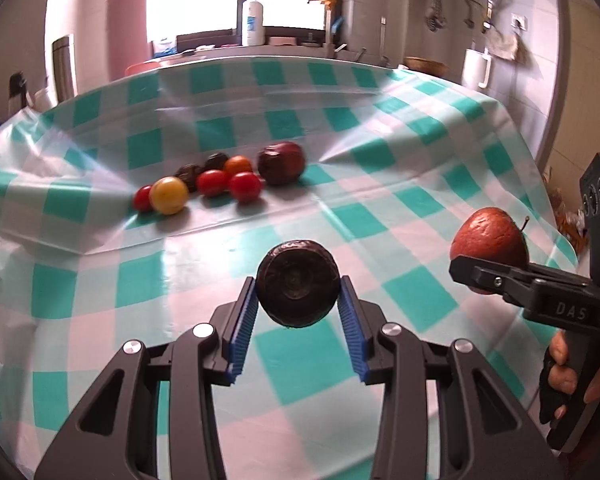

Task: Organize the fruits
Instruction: 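Lift and carry the brown apple and dark plum with both tools over the white box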

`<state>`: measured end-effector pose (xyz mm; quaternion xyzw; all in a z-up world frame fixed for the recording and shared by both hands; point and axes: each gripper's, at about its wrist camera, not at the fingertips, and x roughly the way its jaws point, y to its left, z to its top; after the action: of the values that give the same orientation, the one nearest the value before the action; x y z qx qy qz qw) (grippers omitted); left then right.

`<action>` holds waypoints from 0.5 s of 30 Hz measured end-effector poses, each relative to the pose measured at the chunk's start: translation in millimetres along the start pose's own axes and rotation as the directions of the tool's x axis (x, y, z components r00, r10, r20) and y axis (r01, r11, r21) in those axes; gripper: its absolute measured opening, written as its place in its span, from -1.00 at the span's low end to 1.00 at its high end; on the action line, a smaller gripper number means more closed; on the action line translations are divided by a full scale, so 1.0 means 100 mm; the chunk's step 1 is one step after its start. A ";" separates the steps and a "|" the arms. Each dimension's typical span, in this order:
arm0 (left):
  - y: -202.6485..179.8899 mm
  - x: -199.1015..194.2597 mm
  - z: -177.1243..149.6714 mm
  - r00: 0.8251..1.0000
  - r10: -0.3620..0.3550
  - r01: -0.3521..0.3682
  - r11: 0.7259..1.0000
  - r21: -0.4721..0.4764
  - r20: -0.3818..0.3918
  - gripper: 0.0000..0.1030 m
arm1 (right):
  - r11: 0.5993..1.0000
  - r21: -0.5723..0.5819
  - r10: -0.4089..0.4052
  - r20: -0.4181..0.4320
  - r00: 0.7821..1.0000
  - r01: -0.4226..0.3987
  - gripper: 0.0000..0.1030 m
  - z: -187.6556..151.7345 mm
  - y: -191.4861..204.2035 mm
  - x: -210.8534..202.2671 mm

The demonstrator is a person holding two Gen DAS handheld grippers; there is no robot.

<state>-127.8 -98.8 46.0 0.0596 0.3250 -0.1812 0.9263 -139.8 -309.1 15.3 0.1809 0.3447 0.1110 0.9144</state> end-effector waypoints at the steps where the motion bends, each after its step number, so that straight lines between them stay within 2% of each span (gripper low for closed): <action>1: -0.08 -0.01 -0.01 1.000 -0.004 0.004 1.000 0.013 -0.001 -0.21 | 1.000 0.001 -0.001 0.007 1.000 0.001 0.25 -0.02 -0.03 -0.06; 6: -0.40 -0.05 -0.04 0.999 -0.036 0.037 0.998 0.058 -0.004 -0.21 | 1.000 0.008 -0.008 0.052 0.999 0.008 0.25 -0.17 -0.25 -0.40; 13: -0.97 -0.17 -0.11 0.989 -0.145 0.145 0.978 0.149 -0.009 -0.21 | 0.998 0.035 -0.049 0.101 0.994 0.045 0.25 -0.51 -0.65 -0.86; 15: -1.12 -0.19 -0.13 0.985 -0.172 0.172 0.969 0.175 -0.015 -0.21 | 0.996 0.037 -0.083 0.114 0.990 0.079 0.25 -0.63 -0.76 -1.00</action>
<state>-191.2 -194.2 48.3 0.1128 0.3114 -0.2886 0.8983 -250.4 -394.8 -0.5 0.1875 0.3002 0.0576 0.9335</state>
